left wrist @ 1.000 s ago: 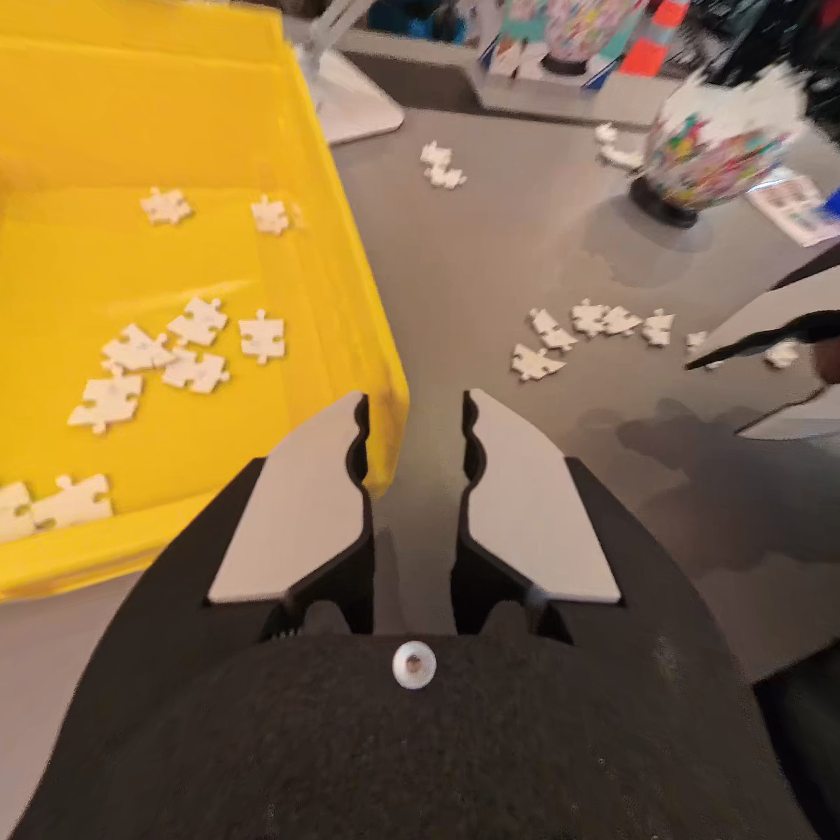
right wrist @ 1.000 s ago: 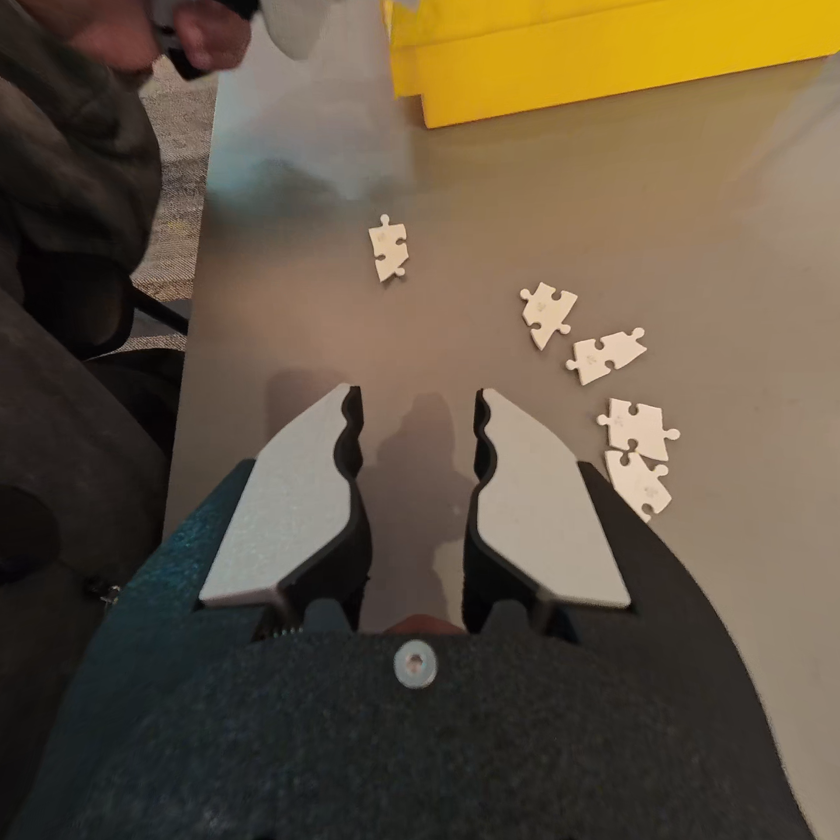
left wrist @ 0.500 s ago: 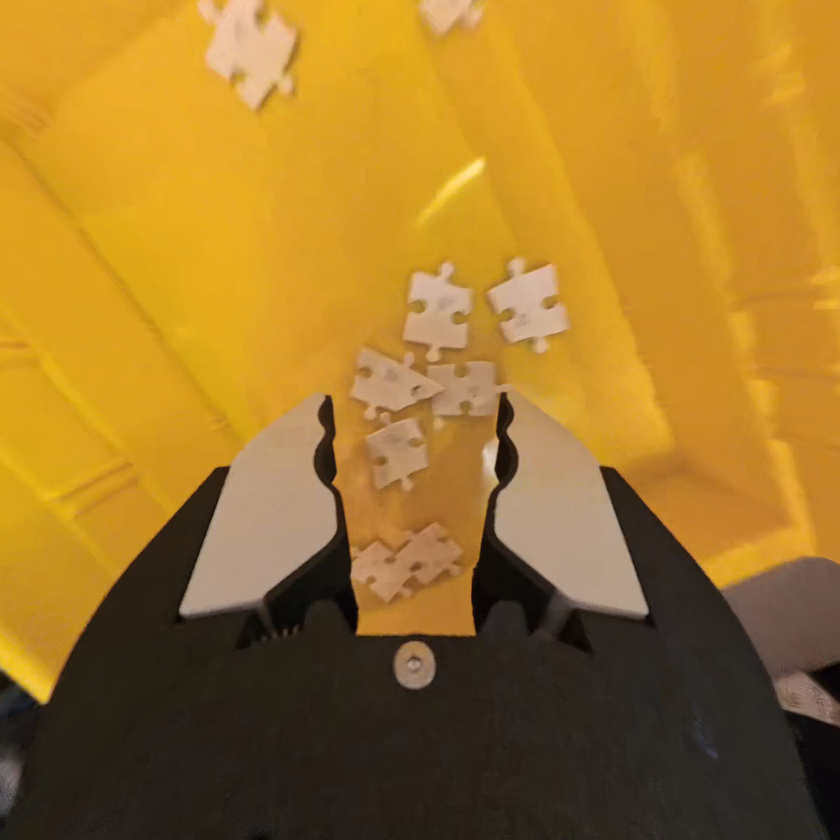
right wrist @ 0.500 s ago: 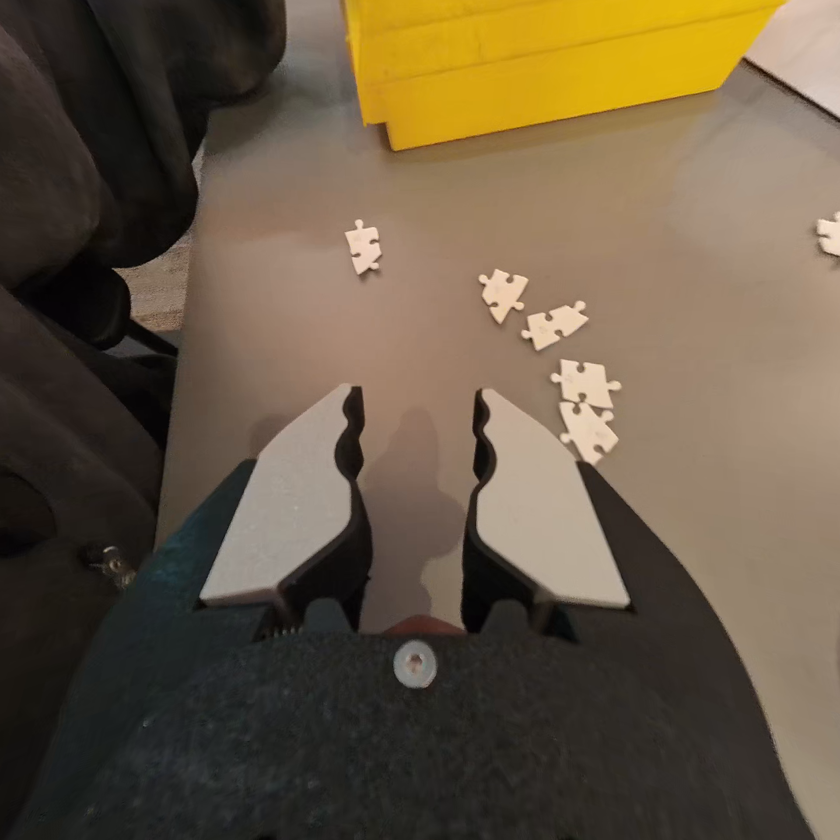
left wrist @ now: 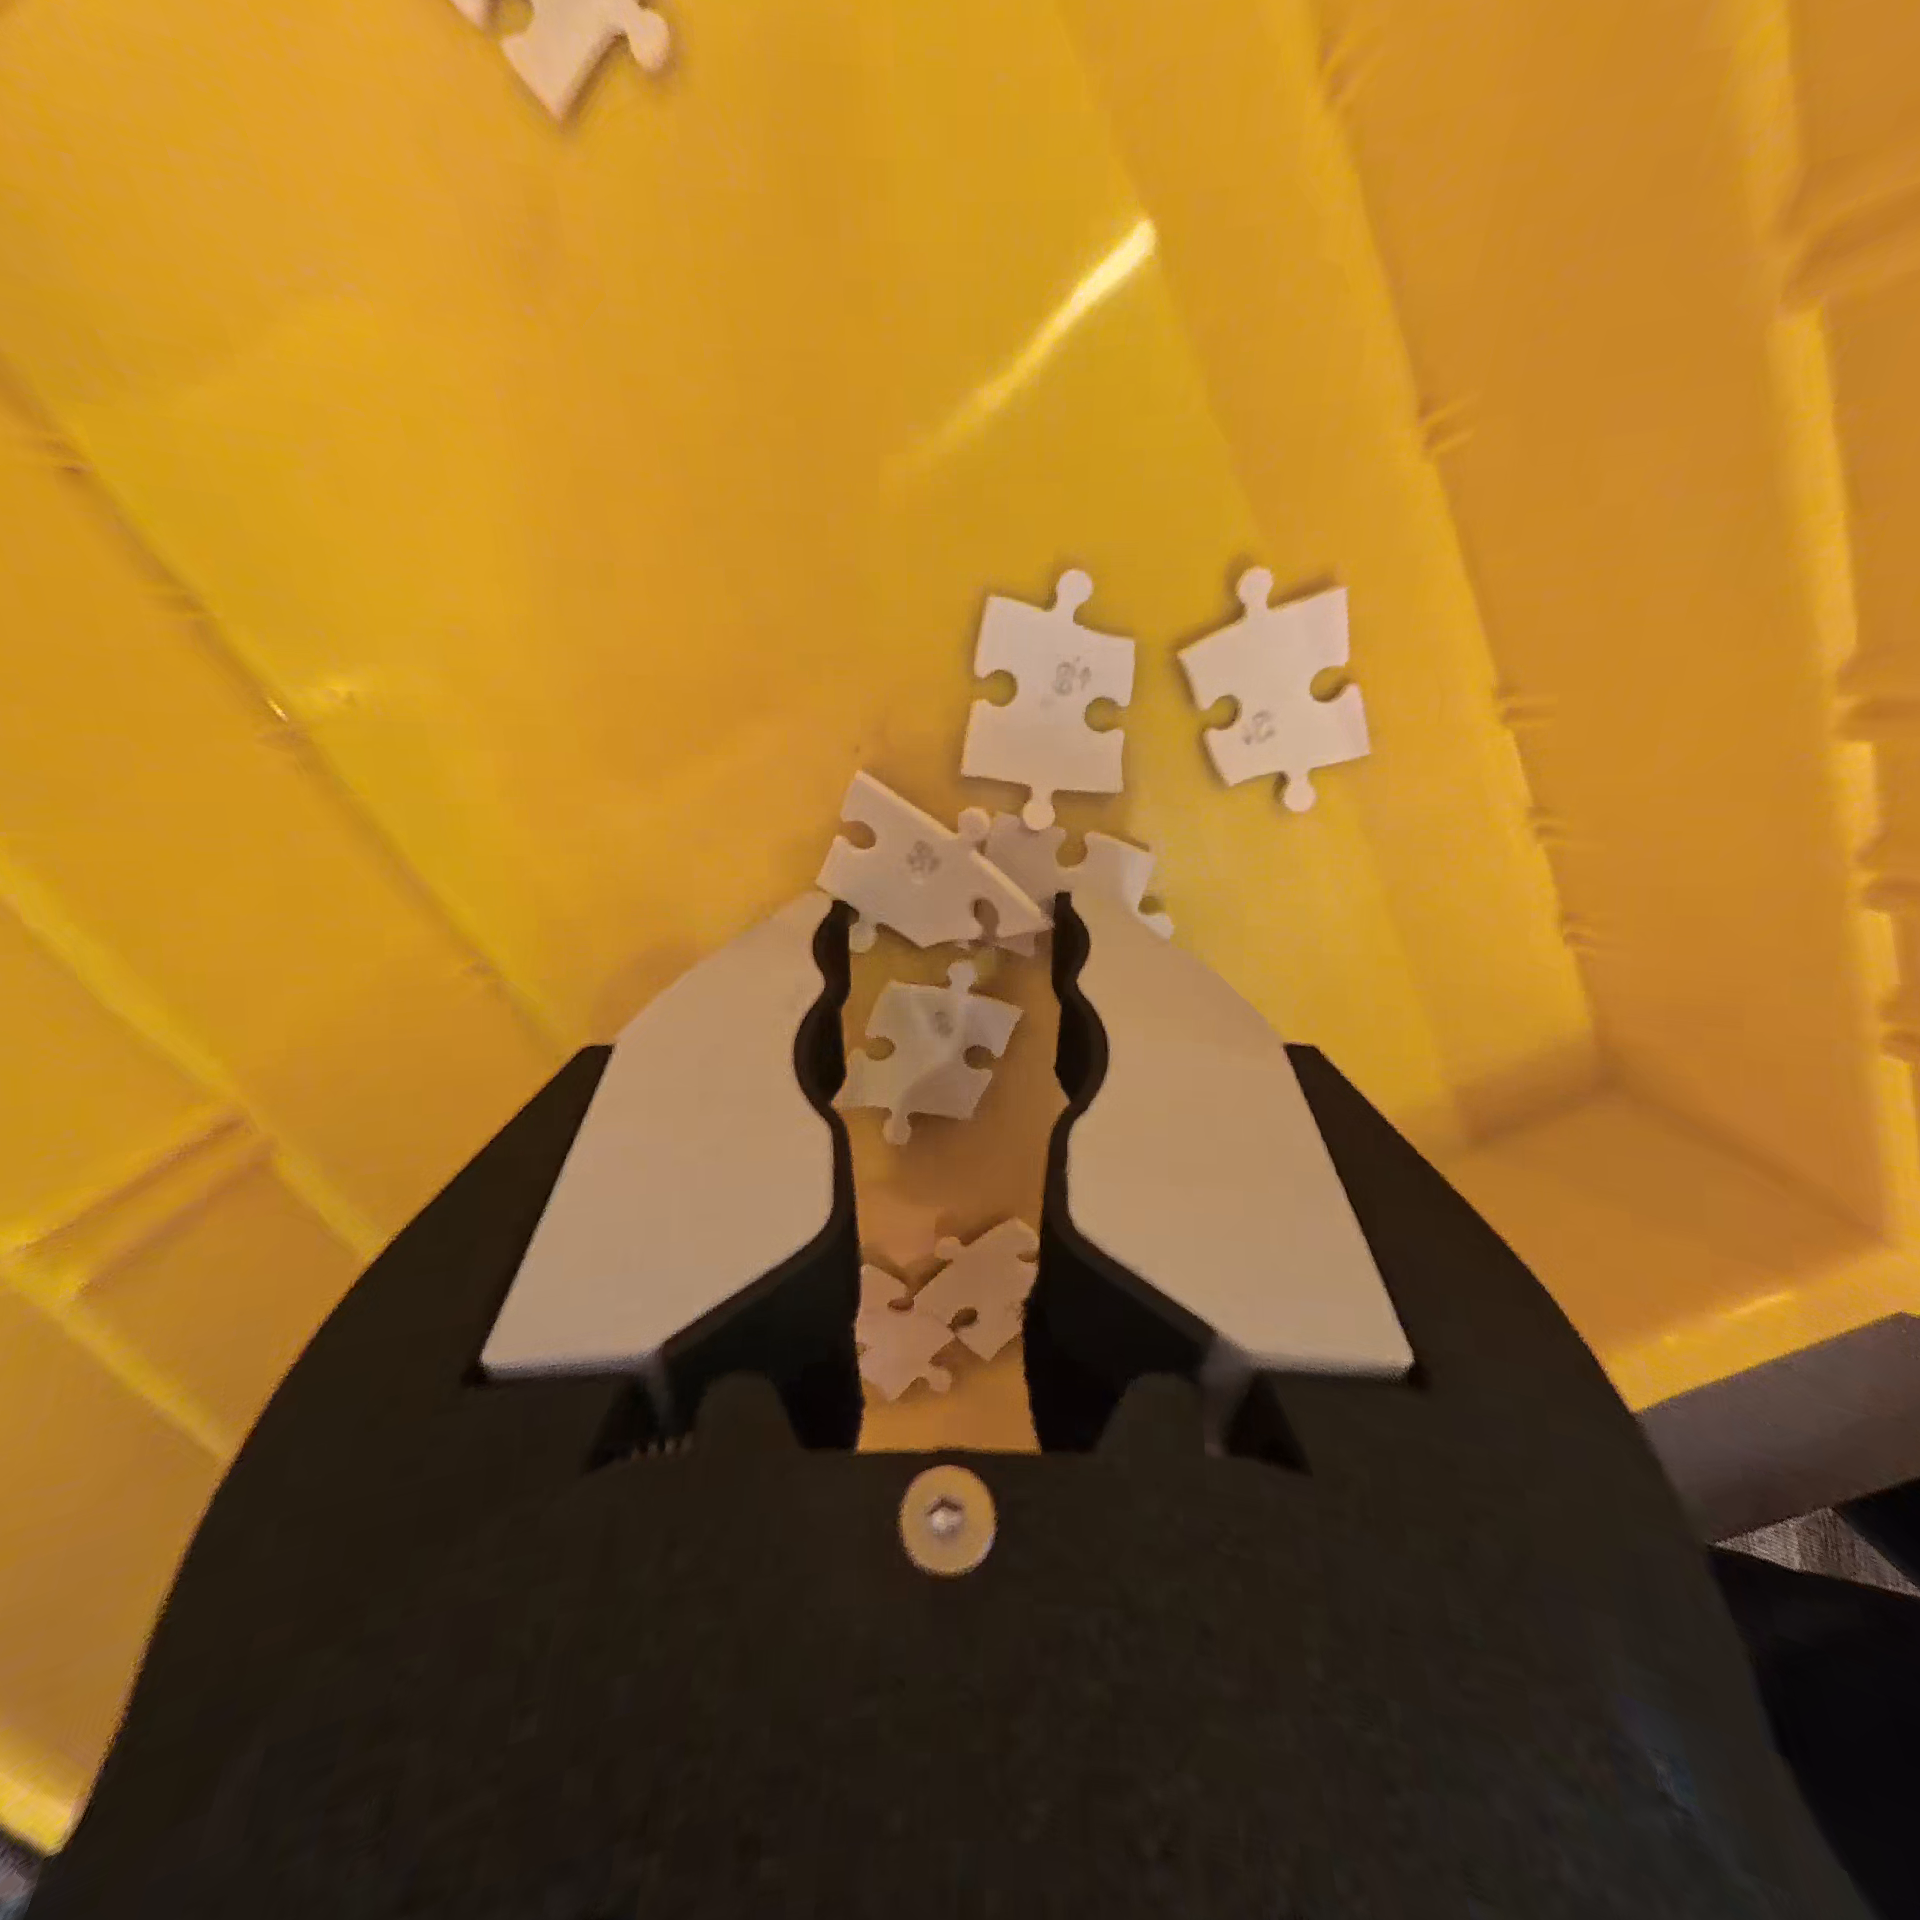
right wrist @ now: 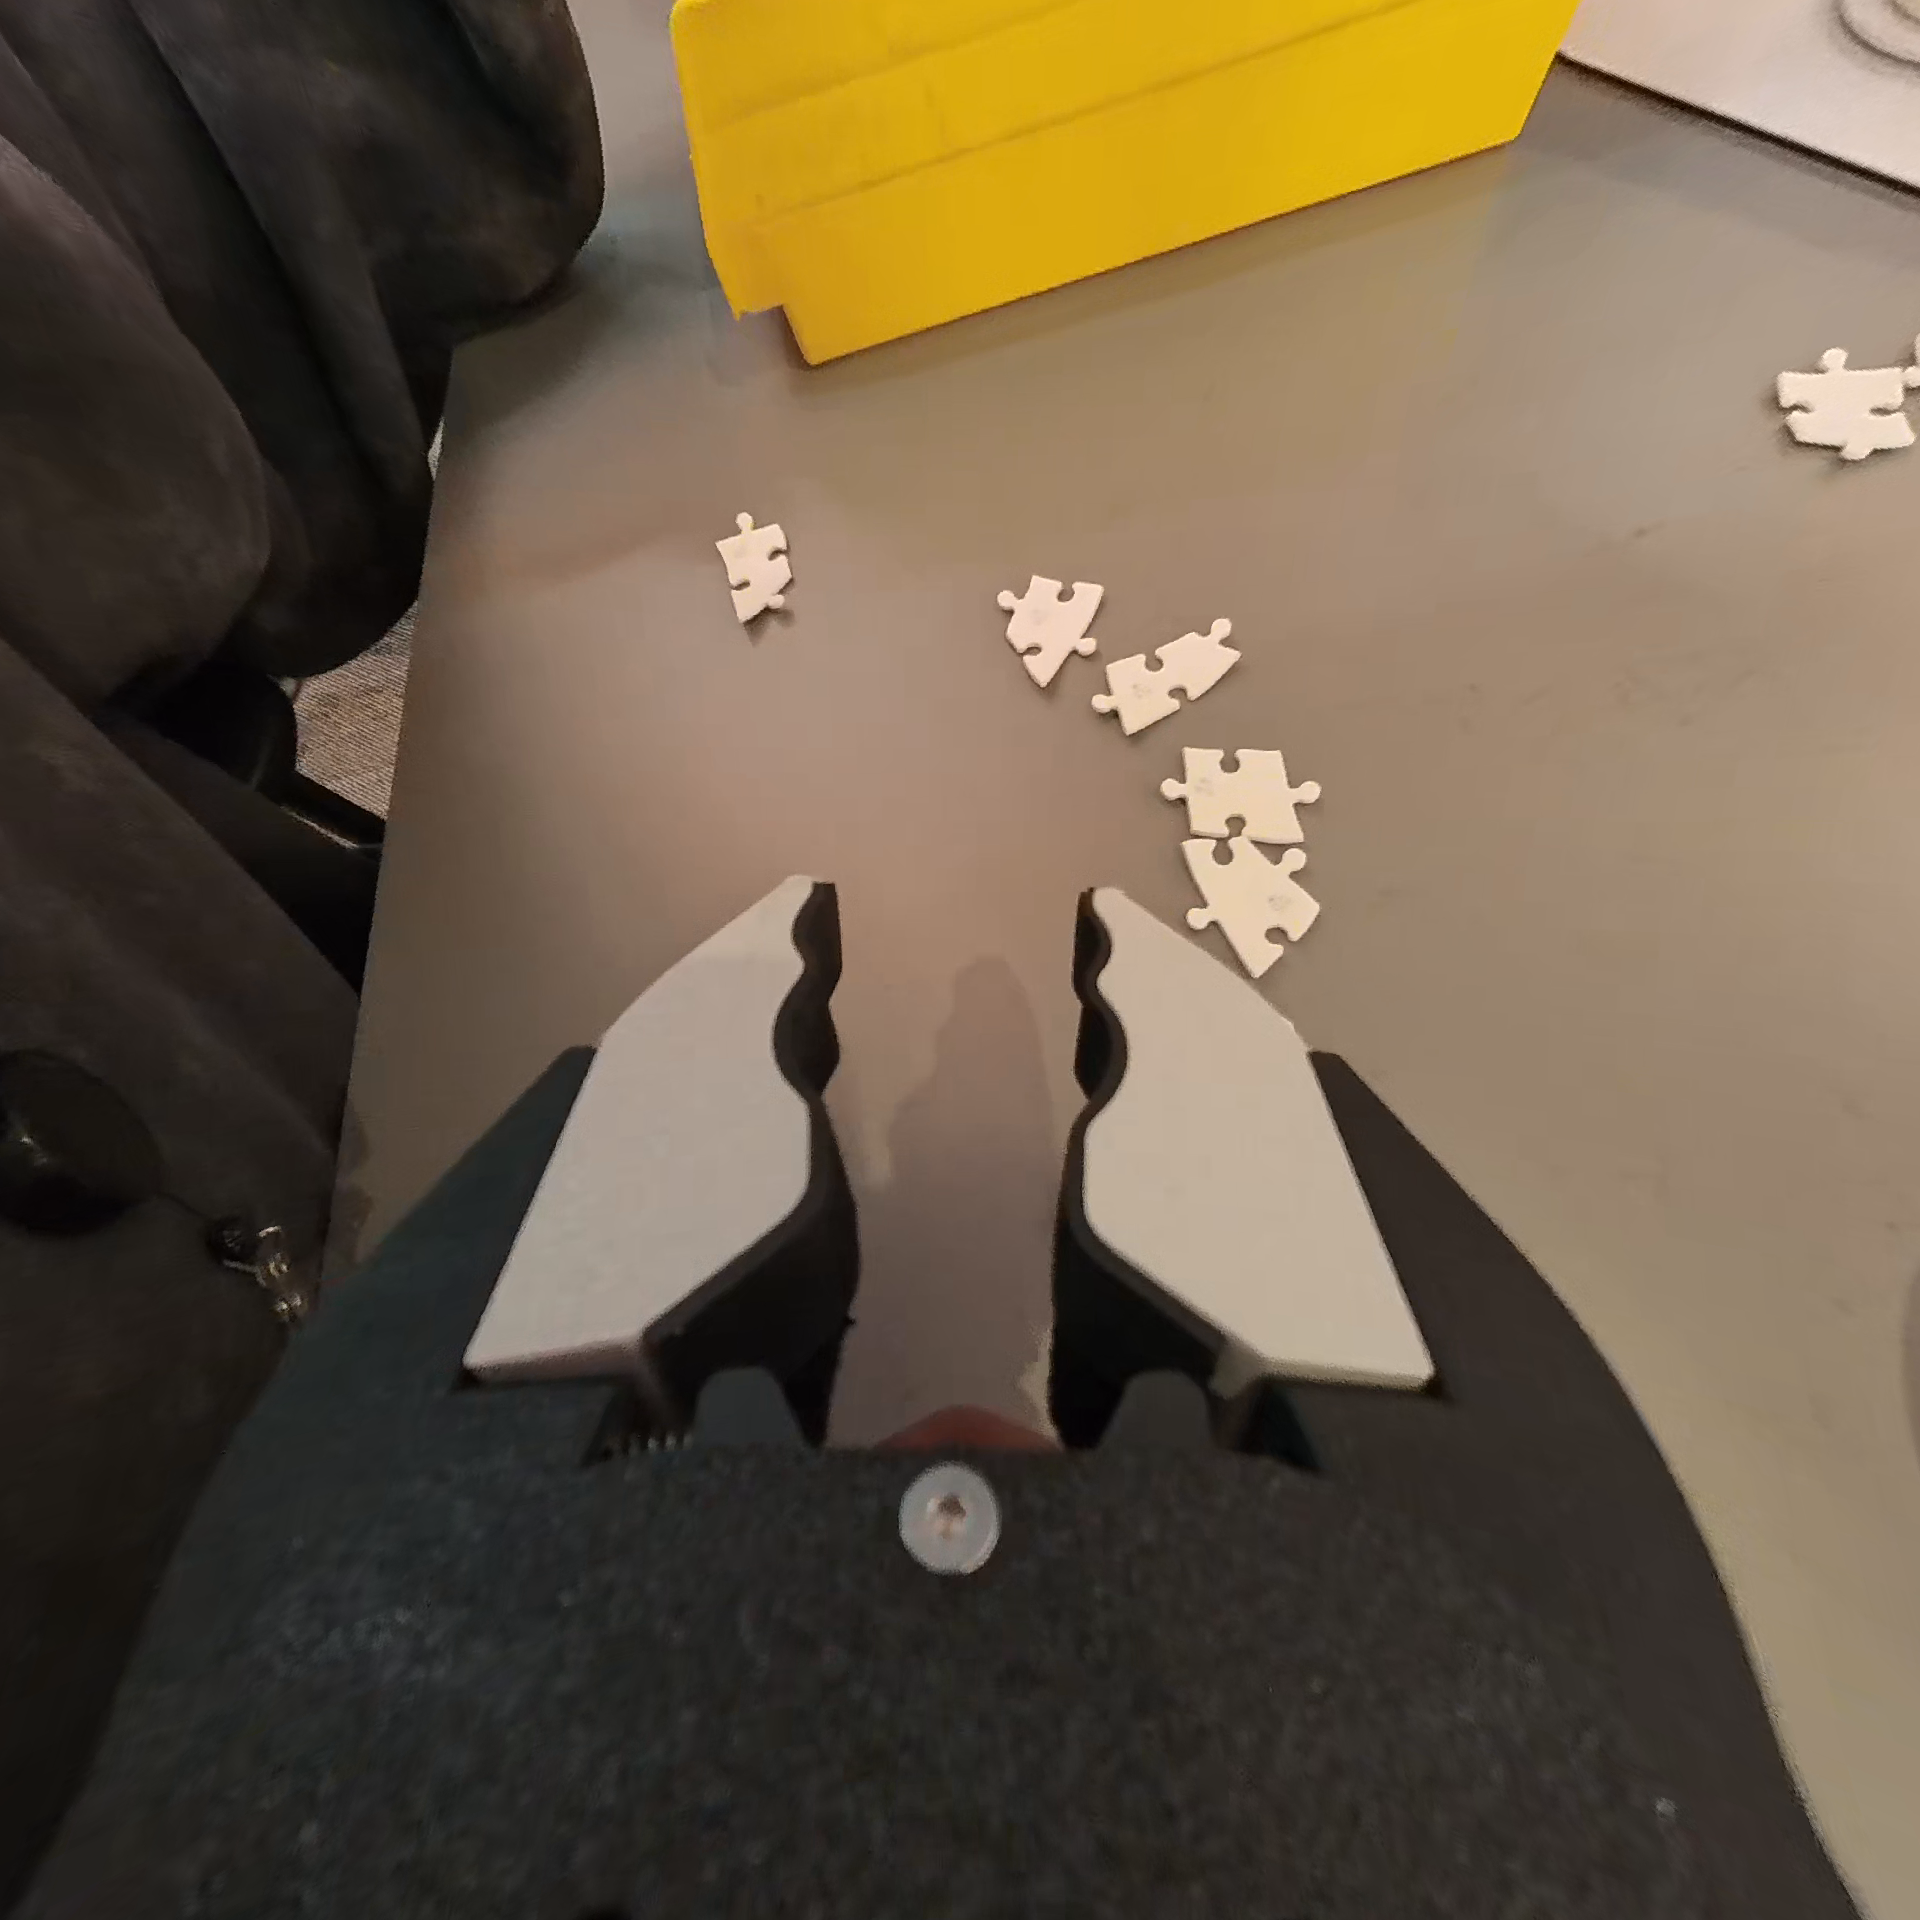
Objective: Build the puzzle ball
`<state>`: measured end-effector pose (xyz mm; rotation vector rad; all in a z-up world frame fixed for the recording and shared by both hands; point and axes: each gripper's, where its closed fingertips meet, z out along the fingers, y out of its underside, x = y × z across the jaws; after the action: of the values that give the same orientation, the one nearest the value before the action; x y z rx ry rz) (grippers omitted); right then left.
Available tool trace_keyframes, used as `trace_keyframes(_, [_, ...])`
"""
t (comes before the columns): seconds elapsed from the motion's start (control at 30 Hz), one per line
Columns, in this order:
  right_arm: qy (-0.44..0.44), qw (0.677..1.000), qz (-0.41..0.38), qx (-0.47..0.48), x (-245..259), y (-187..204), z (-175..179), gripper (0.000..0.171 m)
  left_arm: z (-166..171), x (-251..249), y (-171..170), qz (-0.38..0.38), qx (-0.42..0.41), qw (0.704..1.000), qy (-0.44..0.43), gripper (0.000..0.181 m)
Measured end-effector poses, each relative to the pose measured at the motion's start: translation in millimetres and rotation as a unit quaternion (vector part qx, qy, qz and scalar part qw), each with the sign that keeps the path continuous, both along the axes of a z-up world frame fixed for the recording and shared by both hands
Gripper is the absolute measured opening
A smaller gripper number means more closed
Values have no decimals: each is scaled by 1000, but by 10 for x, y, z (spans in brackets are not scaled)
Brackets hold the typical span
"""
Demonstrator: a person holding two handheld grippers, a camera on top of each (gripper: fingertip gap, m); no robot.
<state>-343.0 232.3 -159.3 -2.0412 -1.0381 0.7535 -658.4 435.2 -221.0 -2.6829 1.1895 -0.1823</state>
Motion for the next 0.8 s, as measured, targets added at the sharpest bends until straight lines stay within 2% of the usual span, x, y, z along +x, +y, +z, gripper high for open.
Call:
trace_keyframes(0.23, [3,1000,2,-1,-1,-13,-3,42,110,-92,-26,4,37,999,5,36])
trace_keyframes(0.3, [1,1000,2,1,1,-26,13,42,226,-114,-42,0,60,998,7,8])
trace_keyframes(0.43, [-7,1000,-3,12,57,-50,75,42,704,-46,-99,-8,132,991,-20,0])
trace_keyframes(0.5, [-11,1000,-11,22,127,-57,118,42,913,-8,-147,-15,169,985,-27,0])
trace_keyframes(0.6, [-7,999,-27,32,237,-74,177,41,1036,-70,-221,-10,202,979,-13,0])
trace_keyframes(0.73, [3,999,-33,32,299,-137,188,40,899,-171,-315,18,174,984,-16,0])
trace_keyframes(0.77, [2,999,-31,31,296,-154,179,40,833,-187,-296,27,165,986,-14,5])
trace_keyframes(0.8, [2,999,-27,31,285,-169,171,40,765,-178,-255,32,158,987,-16,17])
